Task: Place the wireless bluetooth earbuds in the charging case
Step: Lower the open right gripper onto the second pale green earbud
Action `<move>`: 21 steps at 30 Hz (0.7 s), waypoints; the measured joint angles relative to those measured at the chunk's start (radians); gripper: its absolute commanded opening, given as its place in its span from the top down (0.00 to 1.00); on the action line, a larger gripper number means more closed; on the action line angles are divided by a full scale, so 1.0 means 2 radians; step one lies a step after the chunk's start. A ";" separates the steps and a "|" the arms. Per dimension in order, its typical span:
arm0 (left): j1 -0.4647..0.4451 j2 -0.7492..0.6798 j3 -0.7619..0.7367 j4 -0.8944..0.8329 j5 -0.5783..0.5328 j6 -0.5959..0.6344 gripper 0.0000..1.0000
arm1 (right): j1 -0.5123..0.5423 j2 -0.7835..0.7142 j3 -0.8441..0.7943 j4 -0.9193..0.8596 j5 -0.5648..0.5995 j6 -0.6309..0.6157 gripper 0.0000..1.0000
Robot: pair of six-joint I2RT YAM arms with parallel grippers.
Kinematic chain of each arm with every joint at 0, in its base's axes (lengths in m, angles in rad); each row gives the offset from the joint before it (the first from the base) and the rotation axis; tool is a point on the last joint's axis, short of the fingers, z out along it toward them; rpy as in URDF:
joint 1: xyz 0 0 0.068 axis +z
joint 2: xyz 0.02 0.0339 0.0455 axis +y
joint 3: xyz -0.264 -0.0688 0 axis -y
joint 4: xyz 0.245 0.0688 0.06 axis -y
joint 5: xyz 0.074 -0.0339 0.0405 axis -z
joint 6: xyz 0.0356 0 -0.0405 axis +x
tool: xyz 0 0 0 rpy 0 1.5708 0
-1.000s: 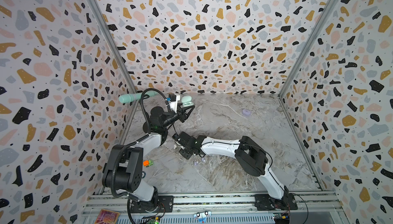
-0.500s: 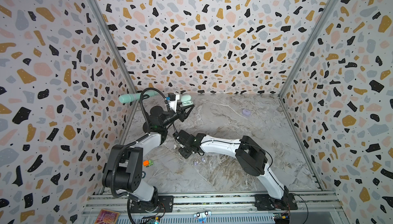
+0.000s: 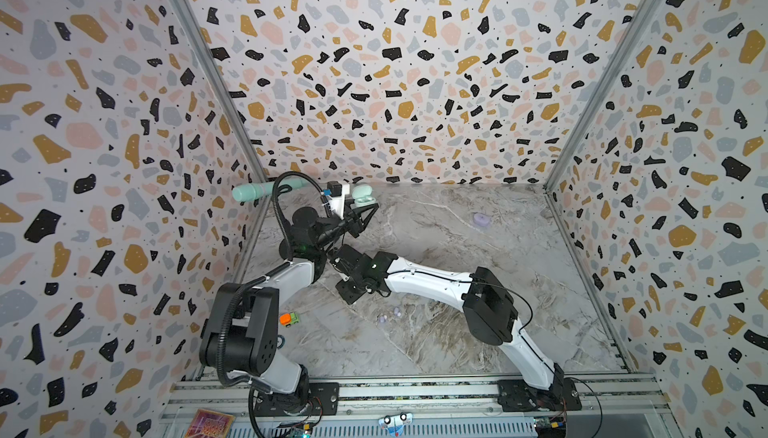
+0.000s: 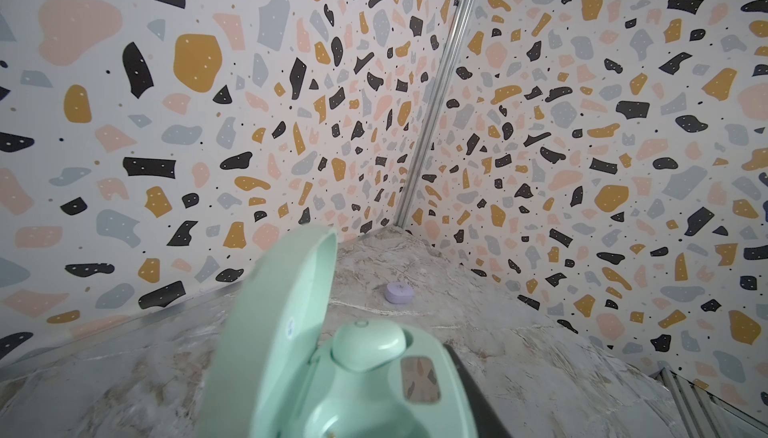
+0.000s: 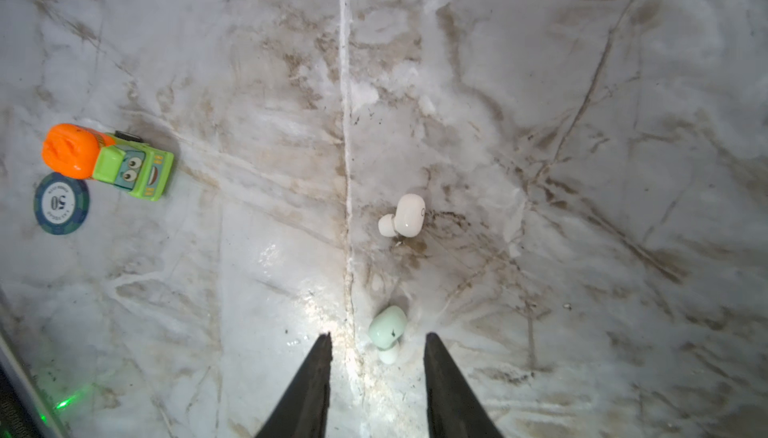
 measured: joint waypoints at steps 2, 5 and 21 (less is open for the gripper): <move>0.000 0.000 0.000 0.000 0.000 0.000 0.70 | 0.000 0.010 0.007 -0.008 -0.002 0.002 0.63; 0.000 0.000 0.000 -0.001 0.000 0.000 0.70 | 0.000 0.026 0.009 -0.019 -0.005 0.004 0.64; 0.000 0.001 0.000 -0.001 0.000 0.000 0.69 | 0.004 0.067 0.059 -0.068 -0.003 0.006 0.68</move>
